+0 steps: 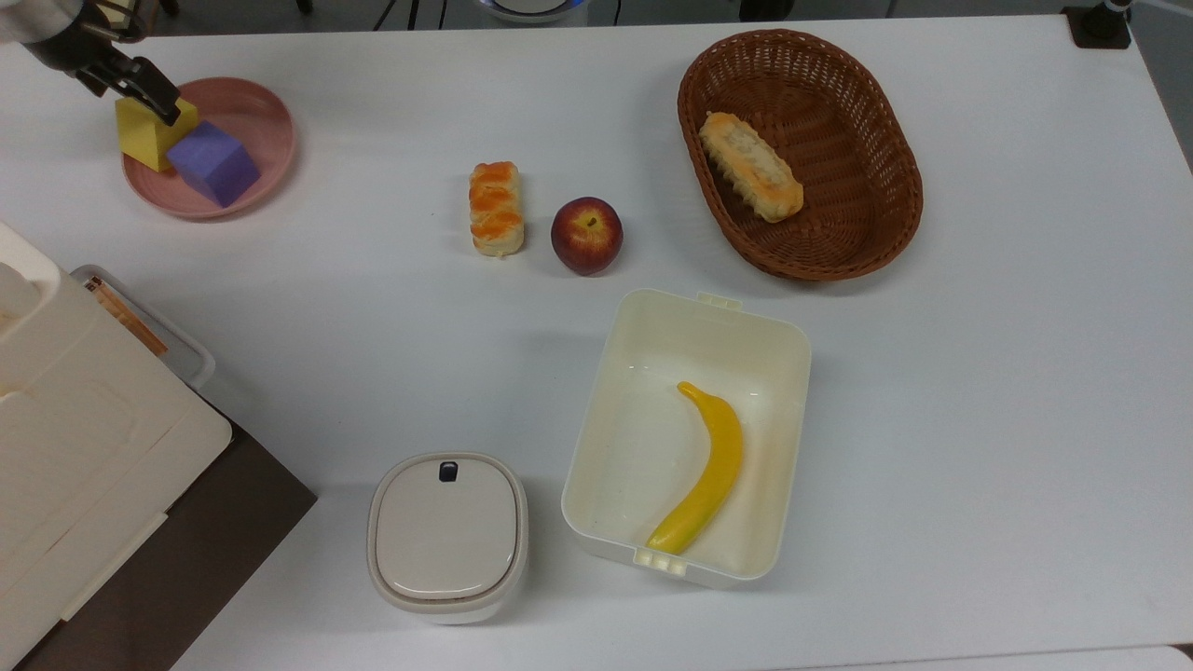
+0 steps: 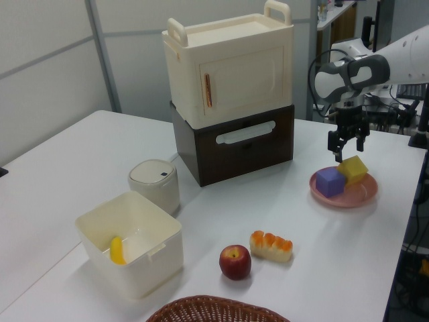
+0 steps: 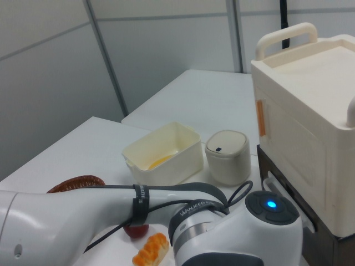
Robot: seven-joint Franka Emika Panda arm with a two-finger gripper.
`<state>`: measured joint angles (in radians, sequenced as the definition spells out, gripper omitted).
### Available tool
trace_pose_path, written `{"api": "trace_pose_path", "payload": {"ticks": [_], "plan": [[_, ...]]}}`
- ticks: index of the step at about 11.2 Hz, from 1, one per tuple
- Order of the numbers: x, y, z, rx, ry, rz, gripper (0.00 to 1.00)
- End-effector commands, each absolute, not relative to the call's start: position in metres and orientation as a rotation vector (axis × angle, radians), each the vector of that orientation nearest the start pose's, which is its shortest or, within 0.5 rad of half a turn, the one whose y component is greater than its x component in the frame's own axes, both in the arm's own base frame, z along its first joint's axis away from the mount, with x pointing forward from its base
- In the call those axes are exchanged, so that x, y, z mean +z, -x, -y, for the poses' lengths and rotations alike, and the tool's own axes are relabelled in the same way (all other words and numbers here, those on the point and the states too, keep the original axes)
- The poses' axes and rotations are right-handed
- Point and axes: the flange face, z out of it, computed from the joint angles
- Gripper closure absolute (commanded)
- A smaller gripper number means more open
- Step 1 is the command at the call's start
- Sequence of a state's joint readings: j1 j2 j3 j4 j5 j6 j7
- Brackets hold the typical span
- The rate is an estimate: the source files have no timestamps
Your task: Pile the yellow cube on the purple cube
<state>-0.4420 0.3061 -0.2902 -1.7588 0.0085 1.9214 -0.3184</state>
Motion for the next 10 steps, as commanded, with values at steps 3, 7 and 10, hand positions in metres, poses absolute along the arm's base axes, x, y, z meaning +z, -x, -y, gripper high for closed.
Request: {"api": "trace_pose_path", "payload": {"ticks": [3, 7, 10], "plan": [[0.366, -0.484, 0.408, 0.259, 3.063, -0.661, 0.00], [0.367, -0.482, 0.412, 0.258, 3.069, -0.648, 0.70], [0.400, -0.485, 0.414, 0.210, 3.077, -0.642, 0.84]]}}
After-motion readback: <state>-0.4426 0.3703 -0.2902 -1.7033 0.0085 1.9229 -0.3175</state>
